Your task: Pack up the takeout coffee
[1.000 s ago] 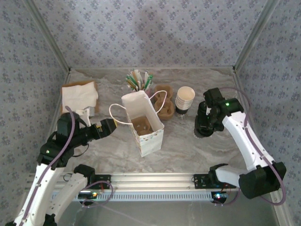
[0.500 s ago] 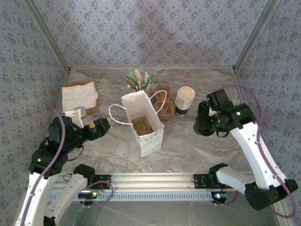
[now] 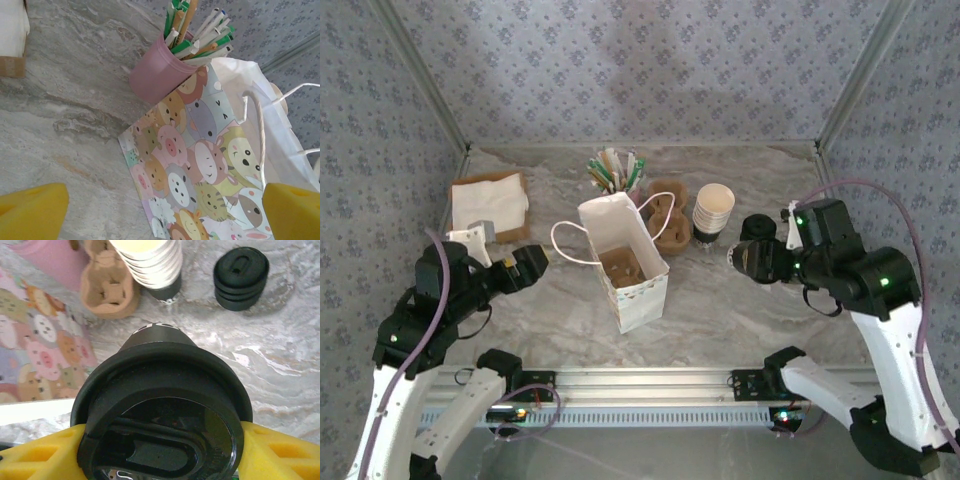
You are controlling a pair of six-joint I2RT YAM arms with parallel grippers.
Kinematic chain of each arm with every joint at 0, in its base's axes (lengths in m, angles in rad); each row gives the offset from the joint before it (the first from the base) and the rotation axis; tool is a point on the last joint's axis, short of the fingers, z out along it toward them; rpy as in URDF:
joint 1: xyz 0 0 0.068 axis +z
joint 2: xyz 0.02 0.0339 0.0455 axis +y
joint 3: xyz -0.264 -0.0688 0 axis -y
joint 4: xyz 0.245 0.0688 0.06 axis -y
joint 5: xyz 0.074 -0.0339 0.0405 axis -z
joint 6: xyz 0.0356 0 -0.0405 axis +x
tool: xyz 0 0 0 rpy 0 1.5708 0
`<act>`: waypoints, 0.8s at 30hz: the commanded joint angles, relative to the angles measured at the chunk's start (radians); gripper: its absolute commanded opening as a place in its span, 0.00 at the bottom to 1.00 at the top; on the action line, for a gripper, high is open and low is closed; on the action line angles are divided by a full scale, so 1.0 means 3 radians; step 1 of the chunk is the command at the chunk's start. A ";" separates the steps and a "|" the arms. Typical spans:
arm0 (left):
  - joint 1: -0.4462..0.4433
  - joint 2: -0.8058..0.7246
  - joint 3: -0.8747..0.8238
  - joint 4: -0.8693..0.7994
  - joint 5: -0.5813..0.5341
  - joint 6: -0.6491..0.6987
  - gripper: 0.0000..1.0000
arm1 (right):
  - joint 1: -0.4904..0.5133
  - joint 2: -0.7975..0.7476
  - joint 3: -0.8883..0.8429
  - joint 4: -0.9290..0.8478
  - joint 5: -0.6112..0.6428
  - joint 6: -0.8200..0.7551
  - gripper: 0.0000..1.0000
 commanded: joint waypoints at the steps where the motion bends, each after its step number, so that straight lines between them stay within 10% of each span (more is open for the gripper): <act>1: -0.0013 0.0092 0.0123 -0.0052 -0.0075 0.0106 0.99 | 0.0063 -0.0043 0.0179 0.0012 -0.0215 0.0062 0.68; 24: -0.0005 0.0145 0.0069 0.0025 -0.0083 0.0107 0.99 | 0.0729 0.0289 0.0795 0.0546 -0.0638 0.0228 0.67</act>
